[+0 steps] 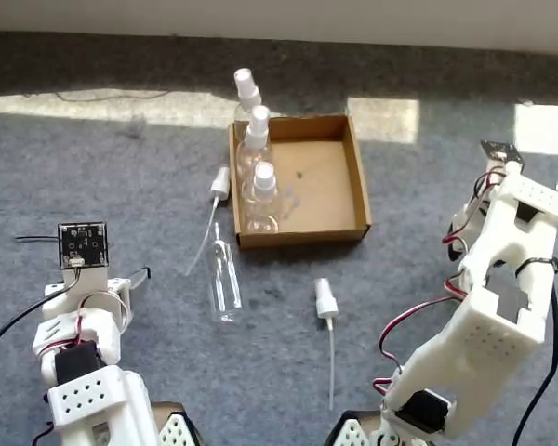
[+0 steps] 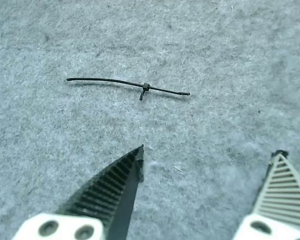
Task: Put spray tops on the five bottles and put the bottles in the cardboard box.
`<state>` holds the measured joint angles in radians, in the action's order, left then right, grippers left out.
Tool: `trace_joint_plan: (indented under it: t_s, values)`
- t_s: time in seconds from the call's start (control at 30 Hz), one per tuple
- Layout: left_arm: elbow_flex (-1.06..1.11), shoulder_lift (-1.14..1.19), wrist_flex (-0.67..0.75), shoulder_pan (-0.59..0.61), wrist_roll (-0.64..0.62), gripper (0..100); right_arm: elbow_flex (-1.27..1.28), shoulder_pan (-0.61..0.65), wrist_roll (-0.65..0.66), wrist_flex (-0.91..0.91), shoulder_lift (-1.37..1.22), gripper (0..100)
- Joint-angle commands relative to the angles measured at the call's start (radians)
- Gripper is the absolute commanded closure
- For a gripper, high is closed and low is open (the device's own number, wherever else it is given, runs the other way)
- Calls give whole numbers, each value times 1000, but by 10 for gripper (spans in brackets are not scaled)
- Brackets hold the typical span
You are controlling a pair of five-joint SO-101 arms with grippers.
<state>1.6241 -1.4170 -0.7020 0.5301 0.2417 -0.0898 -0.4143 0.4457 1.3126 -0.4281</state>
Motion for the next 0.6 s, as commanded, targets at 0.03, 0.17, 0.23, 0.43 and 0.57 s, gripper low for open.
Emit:
trace_joint_plan:
  t_s: [0.03, 0.17, 0.23, 0.43, 0.57]
  values:
    - [-5, -13, 18, -15, 8, 653, -45, -7, 11, 10, 16, 843]
    - [-5, -13, 18, -15, 8, 653, -45, -12, 11, 10, 16, 847]
    - [-4, -13, 18, -15, 8, 653, -45, -13, 11, 10, 18, 847]
    - [-5, -13, 18, -16, 8, 653, -70, -10, 3, 12, 56, 880]
    - [-13, -13, 12, -65, 25, 653, -88, -2, -89, 10, 220, 893]
